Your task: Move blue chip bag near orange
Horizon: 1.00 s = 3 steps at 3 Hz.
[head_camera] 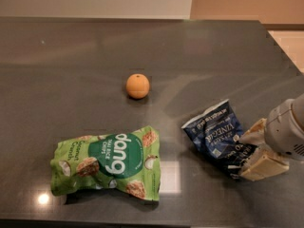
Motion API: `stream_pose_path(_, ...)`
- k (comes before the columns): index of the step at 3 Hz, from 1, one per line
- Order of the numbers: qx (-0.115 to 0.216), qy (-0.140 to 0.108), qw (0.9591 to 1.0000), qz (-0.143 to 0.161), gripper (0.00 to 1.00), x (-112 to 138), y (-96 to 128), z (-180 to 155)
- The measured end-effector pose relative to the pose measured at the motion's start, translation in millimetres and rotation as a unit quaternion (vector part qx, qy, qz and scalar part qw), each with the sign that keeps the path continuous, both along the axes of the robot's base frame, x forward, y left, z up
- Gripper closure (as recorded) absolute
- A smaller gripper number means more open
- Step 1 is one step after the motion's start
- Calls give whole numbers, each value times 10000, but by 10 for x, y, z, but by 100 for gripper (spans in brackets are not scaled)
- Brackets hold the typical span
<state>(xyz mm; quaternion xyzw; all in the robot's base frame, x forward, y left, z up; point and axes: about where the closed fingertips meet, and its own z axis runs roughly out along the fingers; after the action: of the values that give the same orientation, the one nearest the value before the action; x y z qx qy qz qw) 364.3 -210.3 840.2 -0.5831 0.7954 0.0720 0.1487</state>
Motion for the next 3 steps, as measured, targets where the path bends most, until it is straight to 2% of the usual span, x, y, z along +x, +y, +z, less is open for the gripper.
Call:
stream_pose_path(1, 1, -202, 9998, 23, 88, 220, 49, 240)
stream_pose_path(2, -39, -520, 9986, 88, 100, 513, 140, 507)
stream_pose_path(3, 12, -668, 9977, 137, 100, 842, 291, 655)
